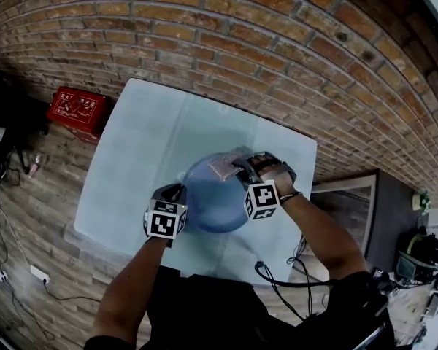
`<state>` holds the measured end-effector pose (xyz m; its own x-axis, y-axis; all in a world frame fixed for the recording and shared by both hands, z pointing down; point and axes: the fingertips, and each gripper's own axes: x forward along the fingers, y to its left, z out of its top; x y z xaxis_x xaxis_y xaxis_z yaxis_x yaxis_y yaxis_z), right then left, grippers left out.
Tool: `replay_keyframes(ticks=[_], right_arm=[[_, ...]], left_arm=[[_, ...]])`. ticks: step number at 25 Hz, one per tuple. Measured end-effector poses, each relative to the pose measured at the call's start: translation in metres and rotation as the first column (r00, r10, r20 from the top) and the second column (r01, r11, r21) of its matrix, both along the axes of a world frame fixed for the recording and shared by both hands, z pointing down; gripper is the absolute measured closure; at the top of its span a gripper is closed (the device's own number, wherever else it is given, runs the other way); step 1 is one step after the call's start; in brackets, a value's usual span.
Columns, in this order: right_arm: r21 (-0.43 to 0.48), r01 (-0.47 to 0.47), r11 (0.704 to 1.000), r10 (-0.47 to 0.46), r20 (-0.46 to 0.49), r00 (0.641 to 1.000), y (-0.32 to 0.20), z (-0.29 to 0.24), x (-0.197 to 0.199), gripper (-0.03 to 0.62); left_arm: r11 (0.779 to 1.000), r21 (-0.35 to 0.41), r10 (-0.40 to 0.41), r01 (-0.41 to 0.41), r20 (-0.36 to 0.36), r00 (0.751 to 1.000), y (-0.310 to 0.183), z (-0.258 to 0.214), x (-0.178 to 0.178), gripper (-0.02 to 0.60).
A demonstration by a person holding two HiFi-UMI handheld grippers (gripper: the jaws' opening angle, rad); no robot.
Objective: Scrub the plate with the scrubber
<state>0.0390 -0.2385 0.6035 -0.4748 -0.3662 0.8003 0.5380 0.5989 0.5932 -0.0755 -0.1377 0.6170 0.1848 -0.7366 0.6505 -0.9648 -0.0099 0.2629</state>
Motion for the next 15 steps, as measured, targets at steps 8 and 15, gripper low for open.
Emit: replay_keyframes(ticks=[8, 15], right_arm=[[0.317, 0.179, 0.932, -0.169, -0.059, 0.984, -0.005, 0.007, -0.021, 0.519], [0.308, 0.173, 0.936, -0.088, -0.272, 0.958, -0.012, 0.028, 0.003, 0.519]], left_arm=[[1.000, 0.010, -0.004, 0.004, 0.030, 1.000, 0.002, -0.002, -0.001, 0.539], [1.000, 0.020, -0.020, 0.019, 0.038, 0.999, -0.002, -0.003, 0.001, 0.540]])
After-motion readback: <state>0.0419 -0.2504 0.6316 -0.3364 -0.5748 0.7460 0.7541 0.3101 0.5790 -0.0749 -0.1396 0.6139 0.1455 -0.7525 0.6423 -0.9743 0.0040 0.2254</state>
